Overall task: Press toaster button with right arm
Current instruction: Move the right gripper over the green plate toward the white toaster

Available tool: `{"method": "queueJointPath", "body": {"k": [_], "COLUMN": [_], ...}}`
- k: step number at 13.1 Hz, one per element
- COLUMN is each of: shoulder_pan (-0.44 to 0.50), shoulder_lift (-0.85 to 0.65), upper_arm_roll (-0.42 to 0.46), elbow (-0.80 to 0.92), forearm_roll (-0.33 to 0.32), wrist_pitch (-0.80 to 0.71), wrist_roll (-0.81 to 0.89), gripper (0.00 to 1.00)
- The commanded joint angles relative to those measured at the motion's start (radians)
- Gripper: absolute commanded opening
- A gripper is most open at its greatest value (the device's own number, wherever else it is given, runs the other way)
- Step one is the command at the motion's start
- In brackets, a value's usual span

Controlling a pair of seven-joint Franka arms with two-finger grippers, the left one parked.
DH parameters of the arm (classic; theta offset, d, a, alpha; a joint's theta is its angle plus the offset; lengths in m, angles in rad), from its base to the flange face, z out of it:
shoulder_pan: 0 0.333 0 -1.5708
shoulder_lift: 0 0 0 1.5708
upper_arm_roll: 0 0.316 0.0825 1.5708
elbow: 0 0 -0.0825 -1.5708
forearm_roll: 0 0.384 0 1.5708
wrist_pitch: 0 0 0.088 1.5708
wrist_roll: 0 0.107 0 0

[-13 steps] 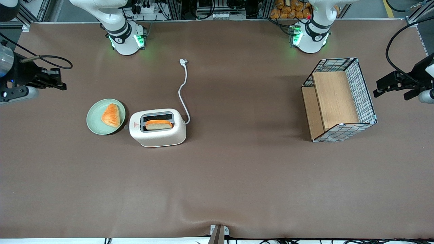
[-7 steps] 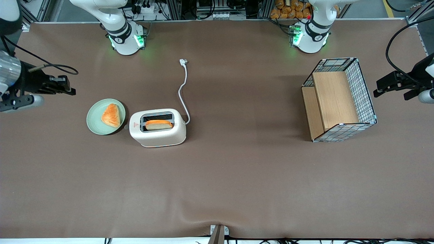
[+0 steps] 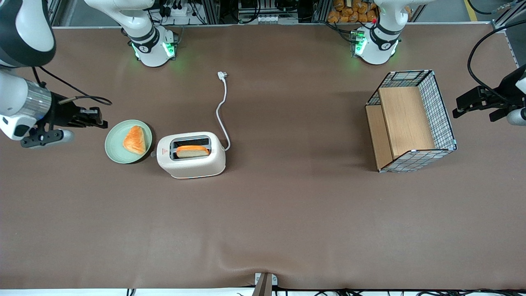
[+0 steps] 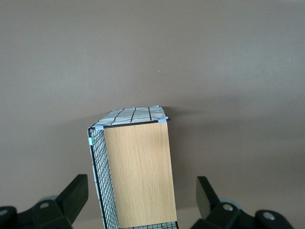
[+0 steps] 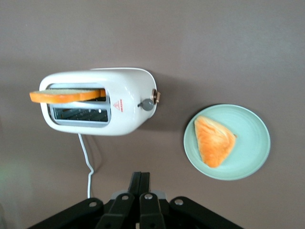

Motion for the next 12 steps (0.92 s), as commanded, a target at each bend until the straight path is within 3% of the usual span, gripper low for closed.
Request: {"method": "queueJointPath", "body": {"k": [1,4,12], "shoulder_pan": [0.010,0.013,0.075], "shoulder_lift": [-0.031,-0.028,-0.006], "upper_arm_roll": [-0.001,-0.001,0.003], "elbow": [-0.102,-0.181,-0.347], "forearm_roll": [0.033,0.099,0.147], "wrist_pitch": [0.104,0.220,0.541], "wrist_roll": [-0.033,-0.036,-0.036], "gripper": [0.00,0.00,0.00]}}
